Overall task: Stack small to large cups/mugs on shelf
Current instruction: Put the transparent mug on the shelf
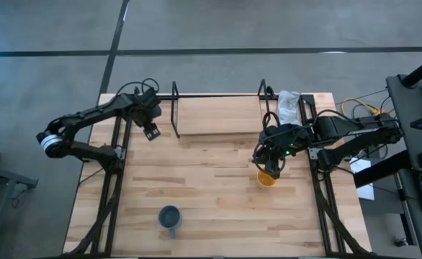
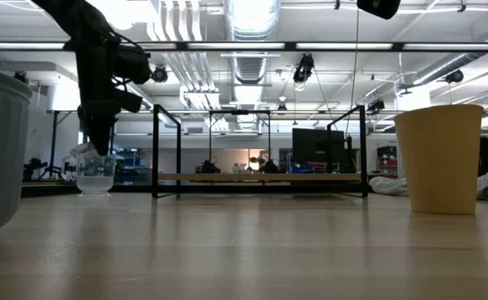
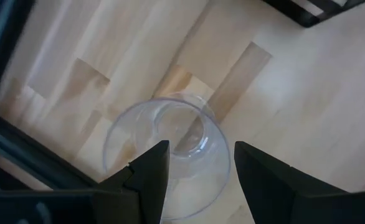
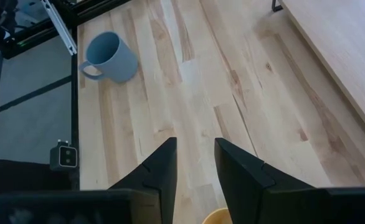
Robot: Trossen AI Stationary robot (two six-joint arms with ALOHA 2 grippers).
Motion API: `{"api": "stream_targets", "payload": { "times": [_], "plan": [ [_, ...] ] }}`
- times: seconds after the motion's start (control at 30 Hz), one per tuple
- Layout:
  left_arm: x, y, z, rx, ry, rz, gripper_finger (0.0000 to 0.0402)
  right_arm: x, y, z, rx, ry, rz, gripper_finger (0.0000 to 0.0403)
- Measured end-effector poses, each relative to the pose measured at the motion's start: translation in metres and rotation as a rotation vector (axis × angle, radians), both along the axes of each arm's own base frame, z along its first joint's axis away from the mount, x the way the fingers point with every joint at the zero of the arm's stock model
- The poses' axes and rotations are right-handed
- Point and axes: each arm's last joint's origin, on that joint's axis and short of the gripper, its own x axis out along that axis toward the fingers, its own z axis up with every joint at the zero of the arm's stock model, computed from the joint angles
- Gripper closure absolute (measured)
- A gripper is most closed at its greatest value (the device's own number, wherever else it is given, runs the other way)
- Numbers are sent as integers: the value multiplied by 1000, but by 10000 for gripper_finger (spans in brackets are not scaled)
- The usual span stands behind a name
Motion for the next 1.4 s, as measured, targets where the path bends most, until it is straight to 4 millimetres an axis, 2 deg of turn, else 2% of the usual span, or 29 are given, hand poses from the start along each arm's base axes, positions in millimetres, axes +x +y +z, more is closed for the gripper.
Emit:
{"api": "stream_targets", "payload": {
  "times": [0.37, 0.57, 0.7, 0.97, 1.17, 1.4],
  "plan": [
    [5, 5, -12, -42, 40, 0, 242, 0, 0, 0, 0, 0, 0, 301],
    [6, 6, -16, -54, 66, 2, 320, 0, 0, 0, 0, 0, 0, 301],
    [6, 6, -7, -33, 61, 6, 387, 0, 0, 0, 0, 0, 0, 301],
    [-3, -2, 33, -23, 42, 31, 401, 0, 0, 0, 0, 0, 1, 301],
    [-12, -13, 74, 5, -1, 51, 401, 0, 0, 0, 0, 0, 1, 301],
    [-24, -29, 140, 122, -156, 55, 401, 0, 0, 0, -3, 0, 3, 301]
  ]
}}
